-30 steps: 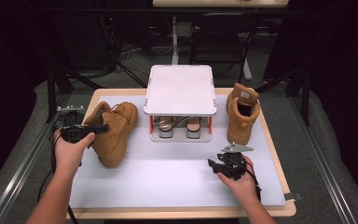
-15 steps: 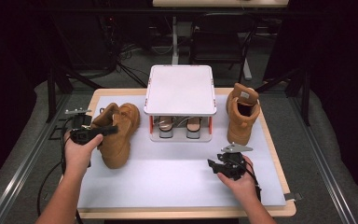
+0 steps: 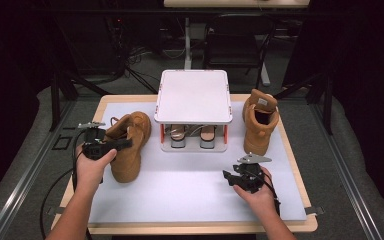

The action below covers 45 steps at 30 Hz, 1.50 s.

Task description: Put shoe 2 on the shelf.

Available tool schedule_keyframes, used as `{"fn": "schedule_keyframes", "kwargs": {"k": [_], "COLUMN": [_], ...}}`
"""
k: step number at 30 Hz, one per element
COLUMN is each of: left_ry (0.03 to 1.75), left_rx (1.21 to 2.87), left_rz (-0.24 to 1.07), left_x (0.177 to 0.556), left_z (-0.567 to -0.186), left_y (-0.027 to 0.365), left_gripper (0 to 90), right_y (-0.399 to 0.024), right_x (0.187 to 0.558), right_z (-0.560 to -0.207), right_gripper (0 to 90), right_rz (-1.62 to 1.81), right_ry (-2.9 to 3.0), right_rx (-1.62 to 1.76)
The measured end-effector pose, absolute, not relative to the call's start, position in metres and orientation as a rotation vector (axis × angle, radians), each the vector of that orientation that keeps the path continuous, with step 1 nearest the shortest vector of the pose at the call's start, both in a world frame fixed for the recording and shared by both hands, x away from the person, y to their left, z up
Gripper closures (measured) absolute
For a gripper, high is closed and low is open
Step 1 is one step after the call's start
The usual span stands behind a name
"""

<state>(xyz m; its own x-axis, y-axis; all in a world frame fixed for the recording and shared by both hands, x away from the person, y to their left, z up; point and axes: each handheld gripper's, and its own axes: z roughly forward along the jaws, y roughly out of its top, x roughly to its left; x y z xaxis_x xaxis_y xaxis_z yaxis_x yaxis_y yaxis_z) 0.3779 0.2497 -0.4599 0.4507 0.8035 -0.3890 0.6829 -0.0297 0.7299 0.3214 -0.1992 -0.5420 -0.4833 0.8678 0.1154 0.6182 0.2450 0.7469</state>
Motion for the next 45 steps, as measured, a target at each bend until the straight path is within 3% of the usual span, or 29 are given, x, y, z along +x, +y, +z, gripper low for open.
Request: {"fn": "schedule_keyframes", "kwargs": {"k": [17,31,45], "left_ry": [1.261,1.283,1.273], "left_rx": [1.8,1.879,2.176], "left_rz": [0.152,0.19,0.169], "left_x": [0.378,0.373,0.384], "left_z": [-0.454,-0.427,-0.411], "left_y": [0.245,0.255,0.237], "left_gripper": [66.2,63.9,61.5], "right_y": [-0.199,-0.198,-0.197], "right_x": [0.321,0.321,0.321], "right_z": [-0.542,-0.542,-0.543], "right_gripper": [50.7,50.6,50.5], "right_rz": [1.093,1.081,1.077], "right_ry": [2.199,2.208,2.216], "right_rx": [1.372,1.37,1.369]}}
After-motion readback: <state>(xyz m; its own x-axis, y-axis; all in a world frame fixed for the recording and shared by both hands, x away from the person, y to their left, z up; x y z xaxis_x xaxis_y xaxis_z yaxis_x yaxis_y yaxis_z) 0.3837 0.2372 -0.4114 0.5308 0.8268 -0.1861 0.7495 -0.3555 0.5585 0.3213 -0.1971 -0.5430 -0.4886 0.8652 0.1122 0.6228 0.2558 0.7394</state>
